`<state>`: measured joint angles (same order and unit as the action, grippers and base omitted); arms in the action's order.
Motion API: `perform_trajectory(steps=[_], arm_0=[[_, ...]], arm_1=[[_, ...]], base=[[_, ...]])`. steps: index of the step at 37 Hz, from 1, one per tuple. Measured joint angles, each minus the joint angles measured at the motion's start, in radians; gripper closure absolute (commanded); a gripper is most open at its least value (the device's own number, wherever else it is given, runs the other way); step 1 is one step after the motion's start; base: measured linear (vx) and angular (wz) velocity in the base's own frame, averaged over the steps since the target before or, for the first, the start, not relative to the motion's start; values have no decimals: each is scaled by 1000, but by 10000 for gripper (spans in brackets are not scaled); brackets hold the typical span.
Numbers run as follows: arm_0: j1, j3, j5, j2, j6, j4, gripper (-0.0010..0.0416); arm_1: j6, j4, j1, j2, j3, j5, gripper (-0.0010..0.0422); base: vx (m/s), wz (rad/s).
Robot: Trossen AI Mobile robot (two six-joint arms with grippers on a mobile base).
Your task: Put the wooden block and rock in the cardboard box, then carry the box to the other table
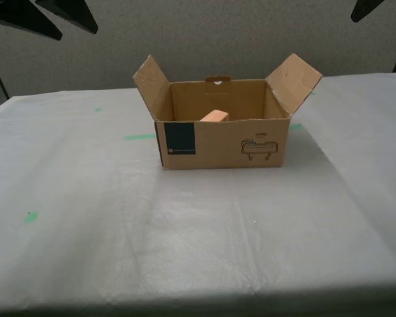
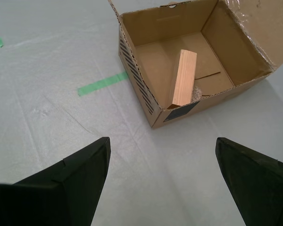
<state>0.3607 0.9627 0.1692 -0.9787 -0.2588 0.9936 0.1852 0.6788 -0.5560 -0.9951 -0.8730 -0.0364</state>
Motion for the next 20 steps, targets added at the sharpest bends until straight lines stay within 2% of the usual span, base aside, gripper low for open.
perform_trajectory(steps=[20], arm_0=[[0, 0, 0, 0, 0, 0, 7]], arm_1=[[0, 0, 0, 0, 0, 0, 110]], base=[[0, 0]])
